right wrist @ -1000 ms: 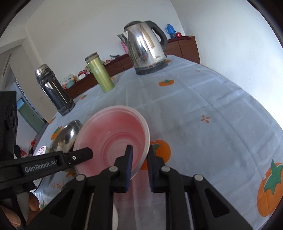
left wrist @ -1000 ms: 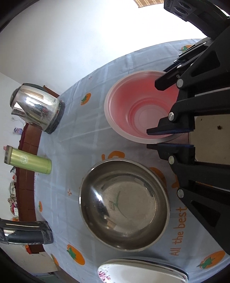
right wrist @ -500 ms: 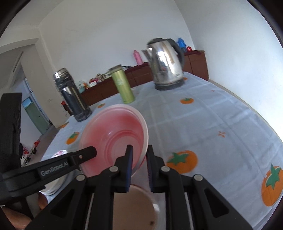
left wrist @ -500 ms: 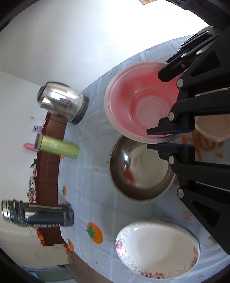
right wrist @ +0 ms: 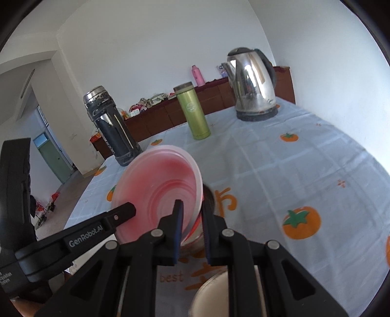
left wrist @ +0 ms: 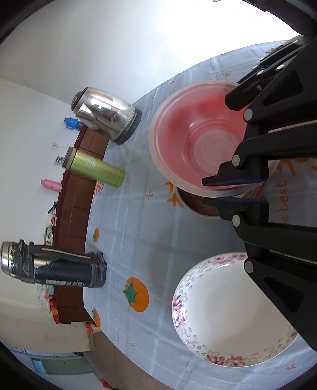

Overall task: Organize plates and bowls
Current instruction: 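Carry the pink bowl with both tools and lower it into the steel bowl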

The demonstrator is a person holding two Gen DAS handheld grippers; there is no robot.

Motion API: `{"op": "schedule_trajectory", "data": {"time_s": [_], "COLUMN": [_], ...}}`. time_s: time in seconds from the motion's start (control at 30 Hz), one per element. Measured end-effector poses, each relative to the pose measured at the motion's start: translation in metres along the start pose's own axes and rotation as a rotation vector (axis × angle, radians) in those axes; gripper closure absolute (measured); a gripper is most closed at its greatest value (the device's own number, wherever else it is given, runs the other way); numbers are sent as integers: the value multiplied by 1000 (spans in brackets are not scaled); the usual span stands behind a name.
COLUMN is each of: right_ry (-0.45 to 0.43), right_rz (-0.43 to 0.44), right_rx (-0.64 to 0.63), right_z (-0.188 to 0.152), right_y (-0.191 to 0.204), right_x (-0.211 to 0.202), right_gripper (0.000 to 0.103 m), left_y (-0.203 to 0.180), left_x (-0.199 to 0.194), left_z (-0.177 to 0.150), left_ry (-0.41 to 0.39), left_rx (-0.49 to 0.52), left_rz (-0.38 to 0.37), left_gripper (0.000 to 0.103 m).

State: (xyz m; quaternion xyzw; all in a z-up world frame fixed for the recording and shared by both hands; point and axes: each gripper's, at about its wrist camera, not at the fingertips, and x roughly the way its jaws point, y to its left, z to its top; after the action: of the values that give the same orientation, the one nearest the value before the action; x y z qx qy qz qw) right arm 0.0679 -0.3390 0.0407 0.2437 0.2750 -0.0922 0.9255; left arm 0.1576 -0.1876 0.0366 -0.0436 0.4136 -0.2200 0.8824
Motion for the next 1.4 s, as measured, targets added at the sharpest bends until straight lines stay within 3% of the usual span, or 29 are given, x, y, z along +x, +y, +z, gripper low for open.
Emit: {"op": "schedule_trajectory", "data": {"time_s": [0.47,1.0,1.23,1.4], "right_ry": [72,149,117,99], "right_rz": [-4,6,-23,-29], "right_rx": [32,57,48,65], "right_z": [-3,-8,-6,-5], "right_y": [5,-1,-2,-7], "right_x": [31,39,30,27], "right_gripper": [88,85,81,79], "left_y": [11,4,2,1], "left_x": [27,39,37,38], "left_z": [9,6,6,5], "left_ry": [10,24,1,-12], "left_rx": [12,54,89,98], "left_rz": [68,120,150,130], "left_gripper": [93,92,90,86]}}
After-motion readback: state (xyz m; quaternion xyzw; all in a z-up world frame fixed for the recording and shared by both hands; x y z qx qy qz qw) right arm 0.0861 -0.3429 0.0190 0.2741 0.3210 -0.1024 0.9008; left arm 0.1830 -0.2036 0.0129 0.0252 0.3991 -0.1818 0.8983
